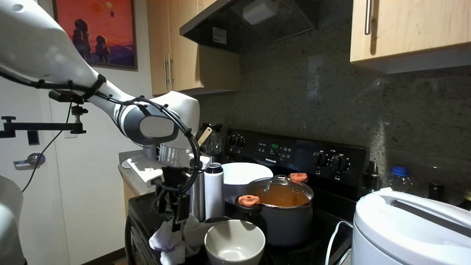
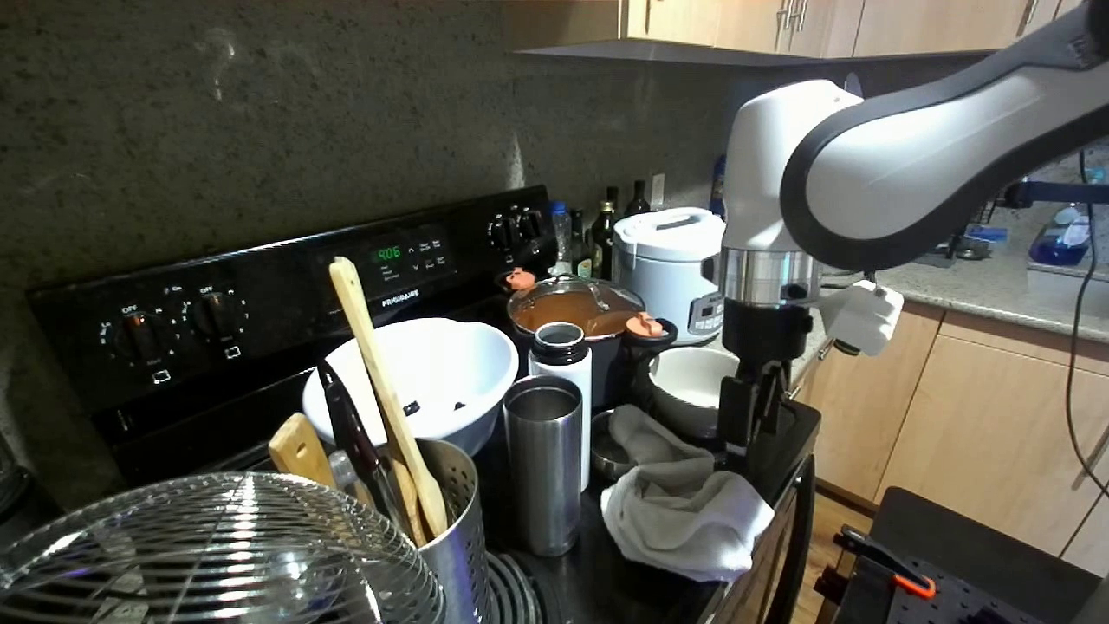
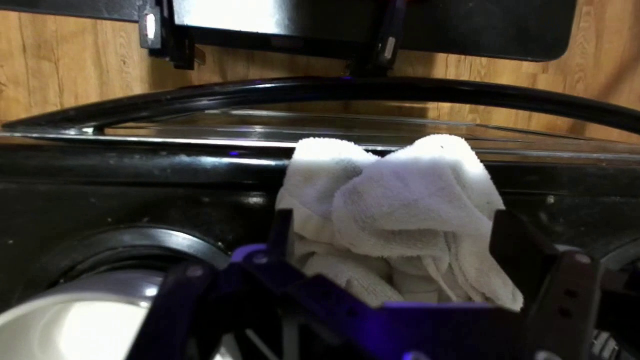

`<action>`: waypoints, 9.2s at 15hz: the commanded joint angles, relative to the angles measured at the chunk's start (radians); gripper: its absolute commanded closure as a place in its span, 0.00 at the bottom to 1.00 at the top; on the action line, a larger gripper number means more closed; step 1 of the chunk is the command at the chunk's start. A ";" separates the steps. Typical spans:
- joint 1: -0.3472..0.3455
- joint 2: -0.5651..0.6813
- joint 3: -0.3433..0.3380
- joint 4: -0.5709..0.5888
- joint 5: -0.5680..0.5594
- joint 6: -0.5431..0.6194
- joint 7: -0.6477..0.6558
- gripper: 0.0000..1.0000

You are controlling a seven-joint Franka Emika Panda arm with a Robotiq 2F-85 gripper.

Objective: Use the white cloth to wipe the white bowl on the bottom right of the stove

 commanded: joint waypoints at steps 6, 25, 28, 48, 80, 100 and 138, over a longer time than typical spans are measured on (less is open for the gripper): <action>0.043 0.196 -0.004 0.003 0.064 0.114 -0.124 0.00; 0.046 0.176 0.043 0.045 -0.010 0.014 -0.104 0.96; 0.044 0.085 0.028 0.090 -0.017 -0.168 -0.140 0.95; -0.163 0.011 0.034 0.120 -0.358 0.082 0.214 0.95; -0.233 0.386 0.056 0.159 -0.773 0.344 0.650 0.95; -0.185 0.397 0.056 0.194 -0.716 0.287 0.550 0.95; -0.166 0.456 0.022 0.238 -0.613 0.192 0.556 0.96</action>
